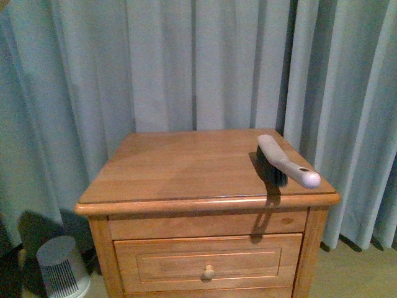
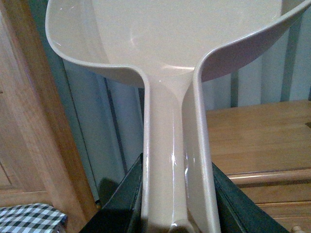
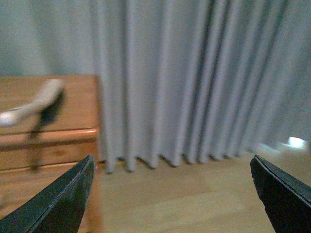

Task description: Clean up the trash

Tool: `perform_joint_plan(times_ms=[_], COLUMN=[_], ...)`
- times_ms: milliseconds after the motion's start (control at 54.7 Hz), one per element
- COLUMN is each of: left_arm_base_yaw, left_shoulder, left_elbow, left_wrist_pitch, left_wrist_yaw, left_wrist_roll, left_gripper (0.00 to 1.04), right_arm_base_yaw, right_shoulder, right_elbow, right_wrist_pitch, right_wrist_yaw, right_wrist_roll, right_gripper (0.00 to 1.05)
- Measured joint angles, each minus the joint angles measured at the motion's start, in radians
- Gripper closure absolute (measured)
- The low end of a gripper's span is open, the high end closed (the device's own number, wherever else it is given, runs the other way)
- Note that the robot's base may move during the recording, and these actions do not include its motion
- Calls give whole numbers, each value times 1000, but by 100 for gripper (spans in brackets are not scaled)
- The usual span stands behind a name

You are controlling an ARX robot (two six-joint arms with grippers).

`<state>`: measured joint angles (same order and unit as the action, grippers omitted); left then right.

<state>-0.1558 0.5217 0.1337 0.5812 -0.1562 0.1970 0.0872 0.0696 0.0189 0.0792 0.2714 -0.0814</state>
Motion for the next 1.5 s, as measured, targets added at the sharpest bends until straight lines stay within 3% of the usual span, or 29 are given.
perform_joint_plan(times_ms=[73, 146, 293, 421, 804, 1134, 1499], left_arm_base_yaw=[0, 0, 0, 0, 0, 0, 0], left_shoulder=[0, 0, -1, -1, -1, -1, -1], left_elbow=[0, 0, -1, -1, -1, -1, -1], left_wrist_pitch=[0, 0, 0, 0, 0, 0, 0], left_wrist_yaw=[0, 2, 0, 1, 0, 0, 0], left_wrist_roll=[-2, -2, -3, -3, -4, -4, -4], left_gripper=[77, 77, 77, 77, 77, 77, 77], right_arm_base_yaw=[55, 58, 80, 119, 249, 311, 337], right_shoulder=[136, 280, 629, 913, 1445, 1703, 1864], right_elbow=[40, 101, 334, 627, 1182, 1366, 1487], right_wrist_pitch=[14, -3, -52, -183, -436, -480, -476], right_wrist_yaw=[212, 261, 159, 78, -21, -41, -62], right_wrist_roll=[-24, -4, 95, 201, 422, 555, 579], right_gripper=[7, 7, 7, 7, 7, 7, 7])
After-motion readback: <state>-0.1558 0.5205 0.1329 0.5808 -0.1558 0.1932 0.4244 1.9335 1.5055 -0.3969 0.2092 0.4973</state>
